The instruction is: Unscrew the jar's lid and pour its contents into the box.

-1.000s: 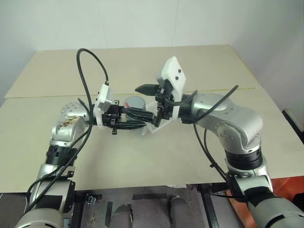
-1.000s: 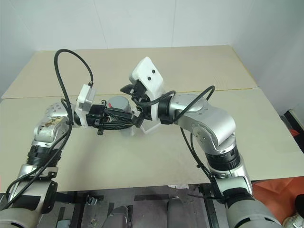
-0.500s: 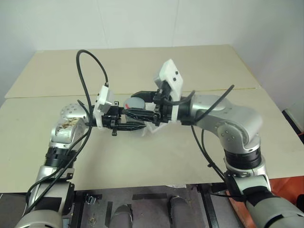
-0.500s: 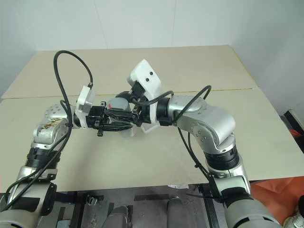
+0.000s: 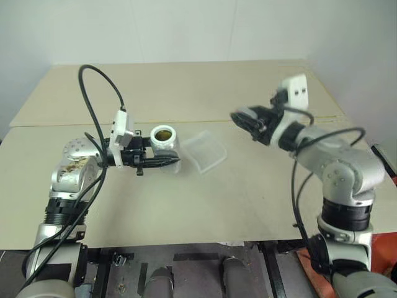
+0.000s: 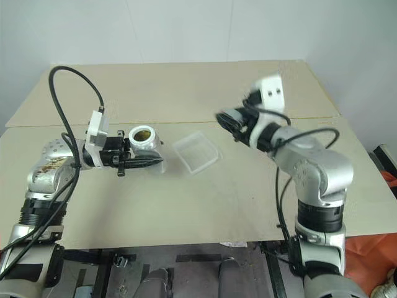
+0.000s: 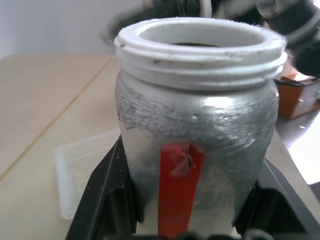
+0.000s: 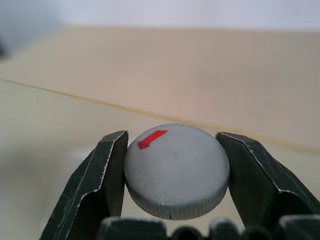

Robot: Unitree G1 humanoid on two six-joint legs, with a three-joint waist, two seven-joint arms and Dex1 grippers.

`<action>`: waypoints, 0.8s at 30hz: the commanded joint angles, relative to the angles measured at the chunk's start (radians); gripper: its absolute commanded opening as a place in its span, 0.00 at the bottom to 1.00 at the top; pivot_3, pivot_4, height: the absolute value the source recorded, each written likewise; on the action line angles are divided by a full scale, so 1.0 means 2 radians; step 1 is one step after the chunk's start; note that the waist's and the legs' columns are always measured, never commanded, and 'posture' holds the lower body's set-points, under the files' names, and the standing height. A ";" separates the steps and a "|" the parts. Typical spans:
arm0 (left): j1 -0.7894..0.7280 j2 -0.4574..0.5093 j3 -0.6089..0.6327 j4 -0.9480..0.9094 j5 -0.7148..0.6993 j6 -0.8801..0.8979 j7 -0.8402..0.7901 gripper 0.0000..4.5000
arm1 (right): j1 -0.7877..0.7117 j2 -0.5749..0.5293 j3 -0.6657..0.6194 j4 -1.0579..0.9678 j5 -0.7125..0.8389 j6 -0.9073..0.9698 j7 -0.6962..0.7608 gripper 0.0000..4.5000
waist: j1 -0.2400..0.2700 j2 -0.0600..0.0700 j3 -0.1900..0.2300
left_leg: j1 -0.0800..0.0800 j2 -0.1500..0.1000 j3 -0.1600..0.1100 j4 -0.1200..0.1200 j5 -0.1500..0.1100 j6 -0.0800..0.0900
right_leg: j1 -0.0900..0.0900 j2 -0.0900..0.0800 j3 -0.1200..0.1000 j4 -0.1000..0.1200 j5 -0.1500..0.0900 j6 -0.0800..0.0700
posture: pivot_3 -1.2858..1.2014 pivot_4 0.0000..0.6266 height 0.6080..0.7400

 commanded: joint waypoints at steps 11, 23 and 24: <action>-0.033 -0.022 0.013 0.000 0.026 -0.003 0.121 0.43 | 0.064 0.038 0.033 0.087 -0.123 -0.081 -0.043 0.83 | -0.002 0.000 0.000 | 0.000 0.000 0.000 0.000 0.000 0.000 | 0.000 0.000 0.000 0.000 0.000 0.000 | 0.52 0.24 1.00; -0.146 -0.058 -0.124 0.214 0.390 -0.354 0.454 0.43 | -0.005 -0.098 -0.028 -0.077 0.063 0.085 0.151 1.00 | 0.013 0.000 0.000 | 0.000 0.000 0.000 0.000 0.000 0.000 | 0.001 0.000 0.000 -0.001 0.000 0.000 | 0.52 0.24 1.00; -0.167 -0.046 -0.159 0.246 0.456 -0.398 0.512 0.43 | -0.017 -0.104 -0.032 -0.079 0.081 0.100 0.163 1.00 | 0.013 0.000 0.000 | 0.000 0.000 0.000 0.000 0.000 0.000 | 0.001 0.000 0.000 -0.001 0.000 0.000 | 0.52 0.24 1.00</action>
